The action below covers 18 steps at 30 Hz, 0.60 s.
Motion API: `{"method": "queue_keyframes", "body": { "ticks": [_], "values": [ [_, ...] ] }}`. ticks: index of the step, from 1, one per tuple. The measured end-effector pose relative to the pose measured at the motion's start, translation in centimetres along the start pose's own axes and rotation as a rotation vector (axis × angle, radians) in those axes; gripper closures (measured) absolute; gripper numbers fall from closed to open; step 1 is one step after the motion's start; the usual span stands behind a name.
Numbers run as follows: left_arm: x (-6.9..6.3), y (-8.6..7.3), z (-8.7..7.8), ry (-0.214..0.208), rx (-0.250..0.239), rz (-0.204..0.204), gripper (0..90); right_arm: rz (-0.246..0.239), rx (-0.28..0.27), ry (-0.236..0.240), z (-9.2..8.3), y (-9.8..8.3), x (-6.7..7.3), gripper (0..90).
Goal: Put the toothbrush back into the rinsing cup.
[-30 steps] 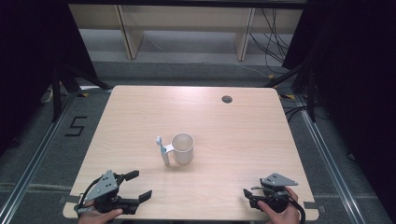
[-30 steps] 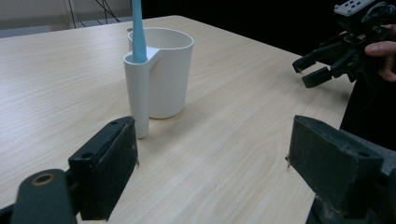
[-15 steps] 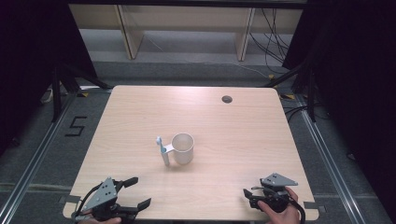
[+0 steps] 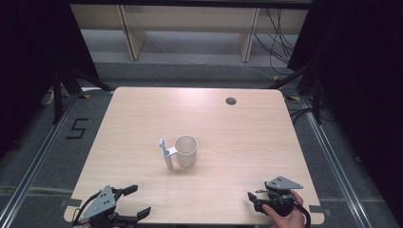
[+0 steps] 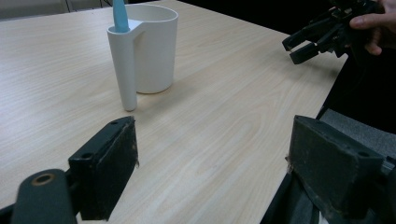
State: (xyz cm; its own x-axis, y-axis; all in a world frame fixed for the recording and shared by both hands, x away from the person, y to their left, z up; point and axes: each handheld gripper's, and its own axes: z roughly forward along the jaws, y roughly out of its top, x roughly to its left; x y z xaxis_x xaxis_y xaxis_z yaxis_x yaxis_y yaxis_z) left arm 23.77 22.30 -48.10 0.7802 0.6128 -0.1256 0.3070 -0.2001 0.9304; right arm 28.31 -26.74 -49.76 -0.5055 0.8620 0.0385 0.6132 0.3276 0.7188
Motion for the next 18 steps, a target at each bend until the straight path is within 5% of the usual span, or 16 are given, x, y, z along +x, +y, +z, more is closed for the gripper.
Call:
{"method": "queue_keyframes", "body": {
  "ticks": [2, 5, 18],
  "values": [
    [-0.1, -0.1, -0.1, 0.0, 0.002, 0.001, 14.7, -0.031, -0.011, 0.008, 0.1, 0.0, -0.2, 23.9],
    [-0.3, -0.4, -0.2, -0.002, 0.018, -0.004, 14.8, -0.002, -0.004, 0.019, 0.1, 0.0, 0.0, 23.9],
    [-1.5, -1.3, -0.6, -0.006, 0.089, 0.009, 14.7, -0.009, 0.007, 0.025, 0.0, 0.0, -0.1, 23.9]
  ]
}}
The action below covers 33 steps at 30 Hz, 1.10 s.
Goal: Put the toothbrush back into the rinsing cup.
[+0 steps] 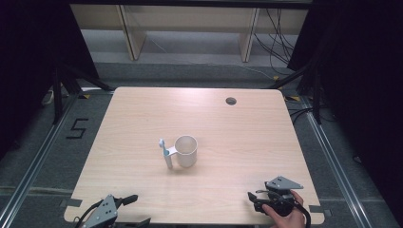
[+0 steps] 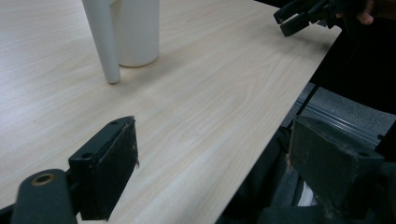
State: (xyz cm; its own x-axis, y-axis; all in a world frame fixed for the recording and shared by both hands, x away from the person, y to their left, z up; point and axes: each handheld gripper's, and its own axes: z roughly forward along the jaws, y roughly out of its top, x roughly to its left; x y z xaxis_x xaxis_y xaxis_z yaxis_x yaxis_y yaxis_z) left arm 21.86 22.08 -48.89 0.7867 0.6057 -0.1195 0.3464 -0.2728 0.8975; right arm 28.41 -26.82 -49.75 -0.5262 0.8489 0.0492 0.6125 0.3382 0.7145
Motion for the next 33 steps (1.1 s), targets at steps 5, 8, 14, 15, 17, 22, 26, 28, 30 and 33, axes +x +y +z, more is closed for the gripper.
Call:
{"method": "queue_keyframes", "body": {
  "ticks": [5, 8, 14, 15, 17, 22, 26, 28, 30, 33],
  "values": [
    [-0.4, -0.3, 0.0, 0.0, 0.016, -0.002, 14.8, 0.004, 0.002, -0.015, 0.0, -0.1, 0.1, 23.9],
    [-0.5, -0.4, 0.0, 0.001, 0.025, 0.002, 14.8, -0.011, -0.005, -0.011, 0.0, -0.1, -0.1, 23.9],
    [-0.9, -0.7, -0.1, 0.0, 0.054, 0.018, 14.8, -0.002, 0.004, -0.01, 0.0, -0.1, 0.1, 23.9],
    [-0.9, -0.8, -0.1, -0.003, 0.061, 0.02, 14.8, -0.004, 0.002, -0.009, 0.0, -0.1, 0.0, 23.9],
    [-1.0, -0.9, -0.1, -0.002, 0.068, 0.024, 14.8, -0.02, -0.008, -0.007, 0.1, -0.1, -0.1, 23.9],
    [-1.3, -1.3, 0.1, 0.013, 0.132, 0.036, 14.8, 0.013, 0.015, -0.027, -0.2, 0.0, 0.3, 23.9],
    [-1.7, -1.5, 0.5, 0.0, 0.182, 0.066, 14.9, 0.011, 0.017, -0.029, -0.2, 0.0, 0.2, 23.9],
    [-1.8, -1.6, 0.6, -0.012, 0.197, 0.069, 14.9, -0.004, 0.005, -0.033, -0.1, 0.0, 0.2, 23.8],
    [-1.8, -1.6, 0.6, -0.015, 0.205, 0.065, 14.9, -0.008, 0.005, -0.034, 0.0, -0.1, 0.2, 23.8],
    [-1.8, -1.6, 0.6, -0.017, 0.19, 0.051, 14.9, -0.011, 0.0, -0.017, 0.0, 0.0, 0.1, 23.8]
  ]
}}
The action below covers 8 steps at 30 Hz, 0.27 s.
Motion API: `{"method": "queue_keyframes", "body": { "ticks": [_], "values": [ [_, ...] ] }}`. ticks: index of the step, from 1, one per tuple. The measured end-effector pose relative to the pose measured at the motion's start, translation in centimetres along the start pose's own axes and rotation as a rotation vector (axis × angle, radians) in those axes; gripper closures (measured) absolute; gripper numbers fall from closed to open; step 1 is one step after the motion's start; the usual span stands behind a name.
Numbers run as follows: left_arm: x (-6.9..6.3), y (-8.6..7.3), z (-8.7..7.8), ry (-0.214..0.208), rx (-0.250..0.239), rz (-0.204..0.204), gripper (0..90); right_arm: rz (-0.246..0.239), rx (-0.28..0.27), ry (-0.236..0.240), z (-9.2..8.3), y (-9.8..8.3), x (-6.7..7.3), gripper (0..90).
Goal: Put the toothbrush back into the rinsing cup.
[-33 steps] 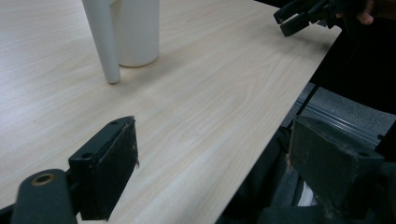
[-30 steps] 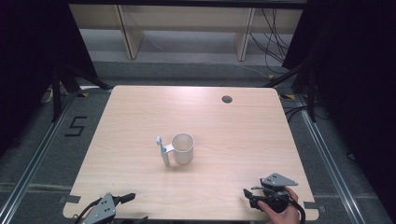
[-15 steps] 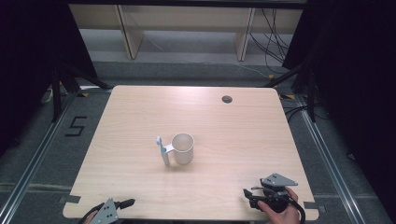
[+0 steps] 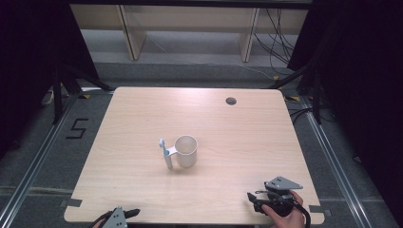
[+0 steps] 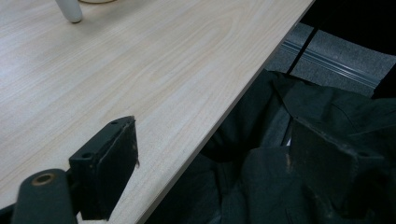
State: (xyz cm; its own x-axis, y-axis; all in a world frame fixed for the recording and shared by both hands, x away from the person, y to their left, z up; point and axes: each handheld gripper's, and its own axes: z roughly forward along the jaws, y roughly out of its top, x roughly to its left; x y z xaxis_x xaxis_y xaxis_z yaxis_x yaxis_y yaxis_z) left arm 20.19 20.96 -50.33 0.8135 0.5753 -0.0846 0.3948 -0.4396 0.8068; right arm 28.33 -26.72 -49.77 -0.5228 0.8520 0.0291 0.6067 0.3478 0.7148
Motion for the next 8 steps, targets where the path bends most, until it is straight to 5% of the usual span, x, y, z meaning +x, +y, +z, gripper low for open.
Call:
{"method": "queue_keyframes", "body": {
  "ticks": [8],
  "values": [
    [0.29, -0.01, -0.12, 0.011, 0.026, 0.024, 14.9, 0.005, 0.006, -0.015, -0.02, -0.05, 0.03, 23.7]
  ]
}}
